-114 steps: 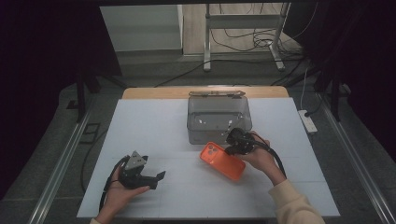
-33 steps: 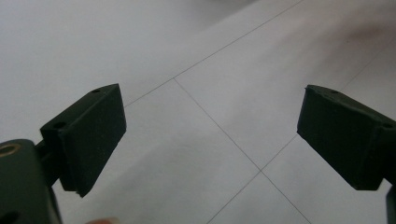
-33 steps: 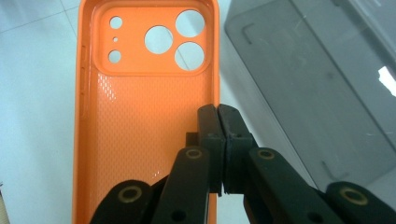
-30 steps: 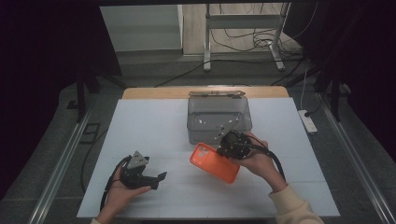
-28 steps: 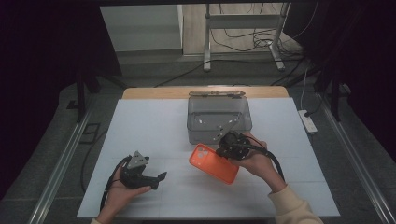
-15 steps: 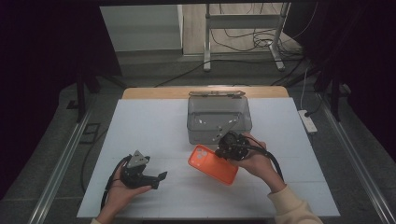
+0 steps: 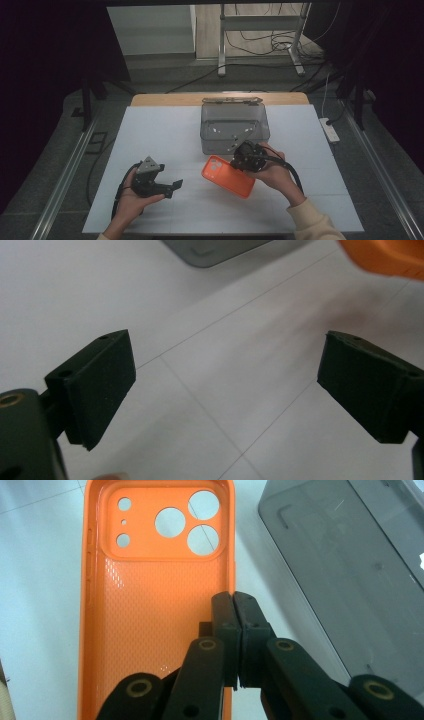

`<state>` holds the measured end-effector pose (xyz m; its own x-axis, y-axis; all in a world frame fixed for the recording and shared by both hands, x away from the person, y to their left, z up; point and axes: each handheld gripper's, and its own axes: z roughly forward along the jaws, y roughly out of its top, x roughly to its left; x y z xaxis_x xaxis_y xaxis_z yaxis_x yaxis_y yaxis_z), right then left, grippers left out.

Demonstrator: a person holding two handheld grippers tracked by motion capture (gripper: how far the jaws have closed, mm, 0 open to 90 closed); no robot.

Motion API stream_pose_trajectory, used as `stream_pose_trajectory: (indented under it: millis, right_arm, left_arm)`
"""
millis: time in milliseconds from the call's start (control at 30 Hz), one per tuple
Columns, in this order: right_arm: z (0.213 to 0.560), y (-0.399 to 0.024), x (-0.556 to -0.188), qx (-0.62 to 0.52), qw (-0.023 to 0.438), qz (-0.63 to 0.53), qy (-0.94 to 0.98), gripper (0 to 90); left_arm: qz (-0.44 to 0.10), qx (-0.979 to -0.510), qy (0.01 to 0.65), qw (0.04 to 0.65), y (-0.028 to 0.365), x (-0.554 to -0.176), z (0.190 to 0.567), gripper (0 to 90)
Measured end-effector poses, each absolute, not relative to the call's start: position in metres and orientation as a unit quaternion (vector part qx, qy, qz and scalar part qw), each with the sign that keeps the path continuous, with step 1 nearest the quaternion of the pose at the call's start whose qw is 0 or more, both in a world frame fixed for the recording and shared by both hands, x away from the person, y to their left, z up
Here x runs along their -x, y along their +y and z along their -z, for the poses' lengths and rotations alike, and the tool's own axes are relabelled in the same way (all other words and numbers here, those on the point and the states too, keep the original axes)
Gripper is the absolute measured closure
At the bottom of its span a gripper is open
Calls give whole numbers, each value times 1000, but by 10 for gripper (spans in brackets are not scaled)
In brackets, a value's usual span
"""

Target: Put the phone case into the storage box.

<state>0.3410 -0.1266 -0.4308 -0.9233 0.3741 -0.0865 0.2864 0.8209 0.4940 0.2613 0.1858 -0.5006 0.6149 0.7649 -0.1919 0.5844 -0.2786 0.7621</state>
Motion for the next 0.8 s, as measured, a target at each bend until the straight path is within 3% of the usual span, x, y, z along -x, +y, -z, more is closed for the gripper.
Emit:
stream_pose_trajectory:
  millis: [800]
  right_arm:
    - [432, -127, -341, -170, 98, -238, 951, 882]
  left_arm:
    - [-61, -783, 427, 448, 172, -273, 482, 86]
